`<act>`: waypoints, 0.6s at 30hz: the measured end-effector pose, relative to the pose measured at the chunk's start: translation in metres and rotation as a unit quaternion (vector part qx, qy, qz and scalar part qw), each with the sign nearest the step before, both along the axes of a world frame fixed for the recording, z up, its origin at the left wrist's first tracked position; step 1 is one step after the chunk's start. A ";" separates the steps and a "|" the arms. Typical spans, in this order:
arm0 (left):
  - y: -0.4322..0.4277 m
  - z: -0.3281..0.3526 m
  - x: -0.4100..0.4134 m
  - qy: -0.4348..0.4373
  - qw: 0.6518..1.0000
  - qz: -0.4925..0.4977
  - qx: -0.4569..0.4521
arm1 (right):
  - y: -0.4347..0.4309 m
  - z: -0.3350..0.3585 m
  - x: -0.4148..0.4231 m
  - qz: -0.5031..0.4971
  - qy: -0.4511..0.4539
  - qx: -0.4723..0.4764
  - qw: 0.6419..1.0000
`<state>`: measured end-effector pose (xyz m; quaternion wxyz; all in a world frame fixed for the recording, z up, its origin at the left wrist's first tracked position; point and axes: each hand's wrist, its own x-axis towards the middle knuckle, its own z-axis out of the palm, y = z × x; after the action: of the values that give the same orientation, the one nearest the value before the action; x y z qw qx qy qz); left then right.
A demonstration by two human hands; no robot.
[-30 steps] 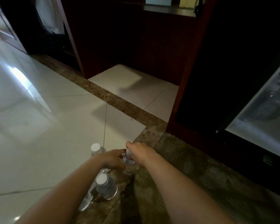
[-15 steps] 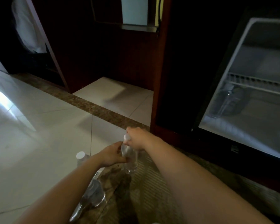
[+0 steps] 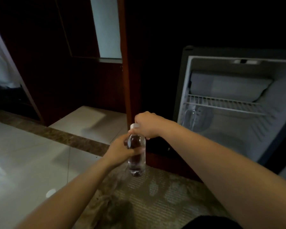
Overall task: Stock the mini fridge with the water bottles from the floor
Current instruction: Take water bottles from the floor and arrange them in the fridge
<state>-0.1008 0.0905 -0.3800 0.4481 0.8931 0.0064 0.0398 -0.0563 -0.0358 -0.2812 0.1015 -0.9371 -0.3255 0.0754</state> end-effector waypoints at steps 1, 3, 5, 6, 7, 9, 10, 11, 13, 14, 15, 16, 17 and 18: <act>-0.007 0.005 0.006 -0.006 1.000 -0.009 0.010 | -0.010 0.002 0.003 -0.010 -0.007 0.005 1.000; -0.024 0.016 0.017 -0.018 0.999 -0.022 0.026 | -0.028 0.004 0.012 -0.028 -0.022 0.009 0.999; -0.041 0.023 0.032 -0.021 0.999 -0.033 0.020 | -0.047 0.006 0.022 -0.040 -0.035 0.022 0.998; -0.049 0.026 0.040 -0.023 0.999 -0.034 0.012 | -0.056 0.009 0.025 -0.046 -0.037 0.034 0.998; -0.055 0.028 0.047 -0.022 0.999 -0.036 0.004 | -0.064 0.011 0.028 -0.051 -0.038 0.046 0.997; -0.072 0.034 0.062 -0.019 0.999 -0.040 -0.014 | -0.080 0.016 0.034 -0.052 -0.056 0.071 0.995; -0.080 0.038 0.069 -0.019 0.999 -0.044 -0.025 | -0.088 0.017 0.039 -0.048 -0.073 0.078 0.993; -0.089 0.041 0.077 -0.019 0.998 -0.048 -0.037 | -0.095 0.017 0.043 -0.049 -0.088 0.088 0.991; -0.105 0.047 0.089 -0.029 0.997 -0.057 -0.047 | -0.109 0.014 0.054 -0.071 -0.098 0.128 0.984; -0.114 0.049 0.096 -0.035 0.996 -0.063 -0.051 | -0.118 0.013 0.059 -0.087 -0.096 0.148 0.981; -0.123 0.049 0.103 -0.039 0.995 -0.069 -0.054 | -0.126 0.011 0.066 -0.102 -0.090 0.164 0.977; -0.131 0.050 0.111 -0.040 0.995 -0.074 -0.053 | -0.134 0.008 0.073 -0.116 -0.087 0.177 0.974; -0.140 0.050 0.118 -0.037 0.995 -0.077 -0.047 | -0.142 0.005 0.080 -0.127 -0.087 0.188 0.970; -0.148 0.051 0.126 -0.031 0.996 -0.077 -0.036 | -0.150 0.001 0.086 -0.135 -0.095 0.202 0.965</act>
<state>0.0251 -0.0577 -0.3291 0.4813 0.8728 -0.0746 0.0324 0.0293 -0.1857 -0.2804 0.2662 -0.9352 -0.2128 -0.0958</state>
